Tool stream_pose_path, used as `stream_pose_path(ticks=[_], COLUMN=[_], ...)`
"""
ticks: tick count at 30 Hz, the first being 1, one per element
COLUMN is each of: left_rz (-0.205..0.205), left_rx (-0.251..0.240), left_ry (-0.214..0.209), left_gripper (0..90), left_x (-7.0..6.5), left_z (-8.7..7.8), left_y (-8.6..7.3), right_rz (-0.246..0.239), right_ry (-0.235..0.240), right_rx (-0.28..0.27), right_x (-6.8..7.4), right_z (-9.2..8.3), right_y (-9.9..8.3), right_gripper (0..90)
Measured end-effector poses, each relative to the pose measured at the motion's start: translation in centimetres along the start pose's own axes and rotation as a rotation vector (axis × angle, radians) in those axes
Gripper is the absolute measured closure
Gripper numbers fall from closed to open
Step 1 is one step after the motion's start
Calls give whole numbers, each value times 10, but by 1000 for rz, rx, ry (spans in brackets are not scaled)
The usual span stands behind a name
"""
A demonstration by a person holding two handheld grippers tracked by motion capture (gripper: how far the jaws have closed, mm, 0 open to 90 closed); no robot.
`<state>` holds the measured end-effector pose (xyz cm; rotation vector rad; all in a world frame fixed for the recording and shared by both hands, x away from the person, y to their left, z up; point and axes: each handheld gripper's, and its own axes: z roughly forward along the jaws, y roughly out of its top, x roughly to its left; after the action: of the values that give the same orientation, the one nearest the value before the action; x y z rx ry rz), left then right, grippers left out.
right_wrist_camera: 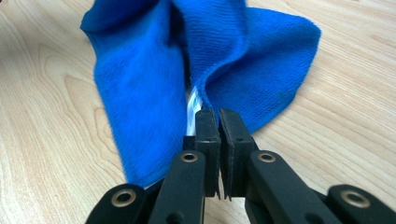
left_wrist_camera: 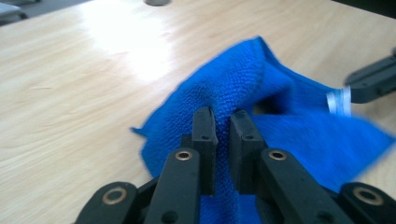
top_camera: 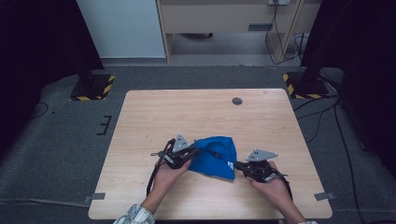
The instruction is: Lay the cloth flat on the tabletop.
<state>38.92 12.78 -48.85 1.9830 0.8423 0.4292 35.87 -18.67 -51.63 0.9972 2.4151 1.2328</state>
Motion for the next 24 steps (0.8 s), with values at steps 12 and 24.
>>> stream_pose_path(ticks=[12, 24], left_rz=[-54, -25], left_rx=[131, 187], left_ry=[99, 96], left_gripper=[805, 798], left_x=[35, 35], left_z=[11, 25], left_y=[-20, -28], right_rz=[14, 43], right_ry=[-28, -23], right_rx=[-18, -55], right_x=[-5, -12], right_z=[6, -1], right_y=[6, 9], right_gripper=[875, 879])
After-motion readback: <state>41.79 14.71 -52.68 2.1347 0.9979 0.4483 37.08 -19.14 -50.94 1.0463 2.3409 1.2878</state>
